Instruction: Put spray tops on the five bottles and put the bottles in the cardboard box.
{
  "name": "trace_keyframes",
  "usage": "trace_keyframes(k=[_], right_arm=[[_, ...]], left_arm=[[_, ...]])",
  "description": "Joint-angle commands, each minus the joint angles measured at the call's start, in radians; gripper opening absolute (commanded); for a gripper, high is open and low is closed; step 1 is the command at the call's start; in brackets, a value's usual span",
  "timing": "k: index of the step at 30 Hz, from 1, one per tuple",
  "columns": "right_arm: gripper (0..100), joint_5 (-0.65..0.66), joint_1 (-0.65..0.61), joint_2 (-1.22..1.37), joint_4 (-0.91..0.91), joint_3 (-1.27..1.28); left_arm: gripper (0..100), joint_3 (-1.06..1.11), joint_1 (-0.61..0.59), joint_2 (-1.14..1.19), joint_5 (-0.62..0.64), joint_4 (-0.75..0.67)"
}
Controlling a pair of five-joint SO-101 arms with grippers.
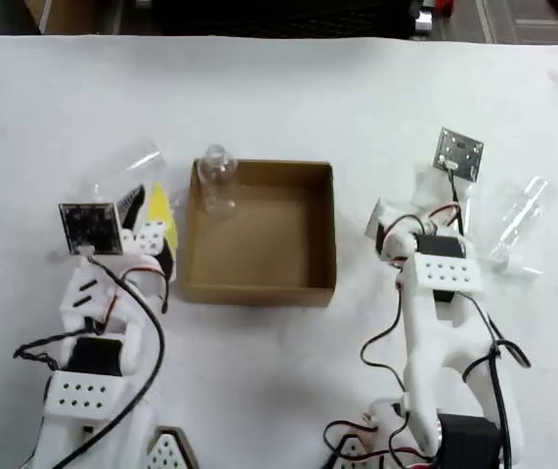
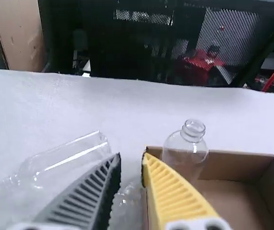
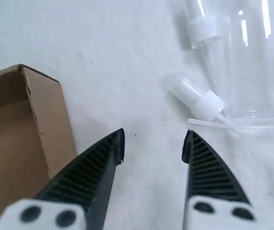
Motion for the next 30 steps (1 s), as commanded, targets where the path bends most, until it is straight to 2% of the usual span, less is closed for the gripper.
trace_keyframes(k=[1,5,17,21,27,28,30], right_arm=[[18.0,-0.011,0.007,-0.044,-0.019,-0.011],[17.7,-0.011,0.007,-0.044,-0.018,-0.011],[17.1,-0.009,0.038,-0.076,-0.012,-0.018],[0.9,-0.009,0.038,-0.114,-0.018,0.002],[17.1,-0.011,0.042,-0.120,-0.018,0.003],[18.4,-0.009,0.039,-0.120,-0.015,0.003],[14.3,-0.003,0.035,-0.120,-0.012,0.003]], left_arm=[[8,-0.095,-0.019,-0.002,0.011,0.120],[8,-0.114,-0.076,-0.002,0.014,0.137],[8,-0.114,-0.074,-0.002,0.009,0.140],[8,-0.114,-0.074,-0.002,0.009,0.138],[8,-0.114,-0.071,-0.002,0.009,0.137],[8,-0.114,-0.071,-0.002,0.009,0.137],[8,-0.114,-0.071,-0.002,0.009,0.137]])
